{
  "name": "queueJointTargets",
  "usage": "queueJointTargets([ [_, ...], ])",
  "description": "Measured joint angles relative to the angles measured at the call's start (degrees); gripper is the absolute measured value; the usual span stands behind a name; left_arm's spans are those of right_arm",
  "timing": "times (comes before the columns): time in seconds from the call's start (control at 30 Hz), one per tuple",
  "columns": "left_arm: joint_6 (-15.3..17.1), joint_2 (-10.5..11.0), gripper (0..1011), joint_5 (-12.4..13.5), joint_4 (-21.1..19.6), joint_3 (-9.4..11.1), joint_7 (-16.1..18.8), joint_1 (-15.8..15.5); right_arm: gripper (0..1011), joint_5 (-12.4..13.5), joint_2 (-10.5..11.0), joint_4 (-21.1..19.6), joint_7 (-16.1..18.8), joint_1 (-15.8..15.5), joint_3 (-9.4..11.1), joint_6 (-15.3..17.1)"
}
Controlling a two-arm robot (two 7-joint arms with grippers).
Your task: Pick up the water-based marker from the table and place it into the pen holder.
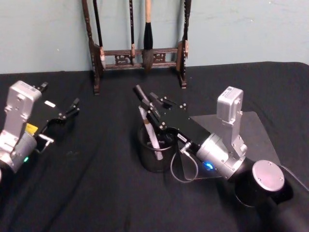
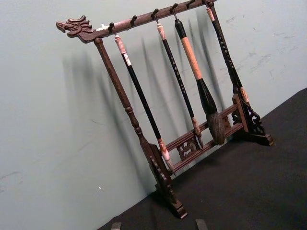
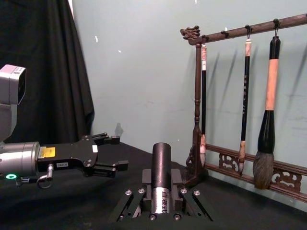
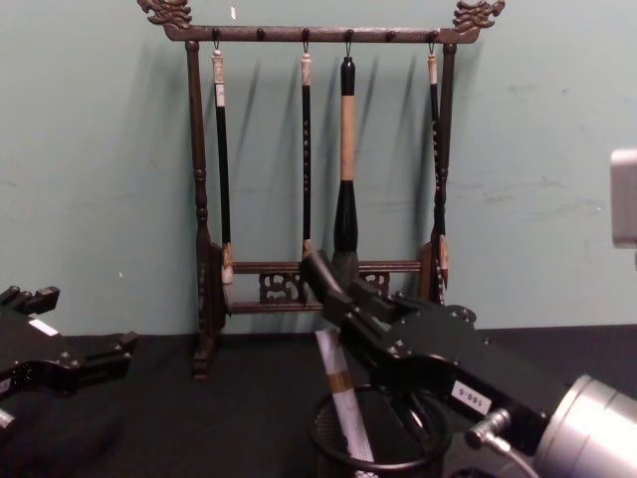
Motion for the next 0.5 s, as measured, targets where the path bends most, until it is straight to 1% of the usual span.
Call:
queueJointTargets([
  [0.27, 0.0, 0.0, 1001, 0.0, 0.0, 0.0, 0.0, 0.0, 238, -0.9, 0.1, 0.2, -0.6, 0.1, -0.6, 0.3],
  [0.5, 0.0, 0.0, 1001, 0.0, 0.0, 0.0, 0.0, 0.0, 238, -0.9, 0.1, 0.2, -0.6, 0.1, -0.5, 0.3],
])
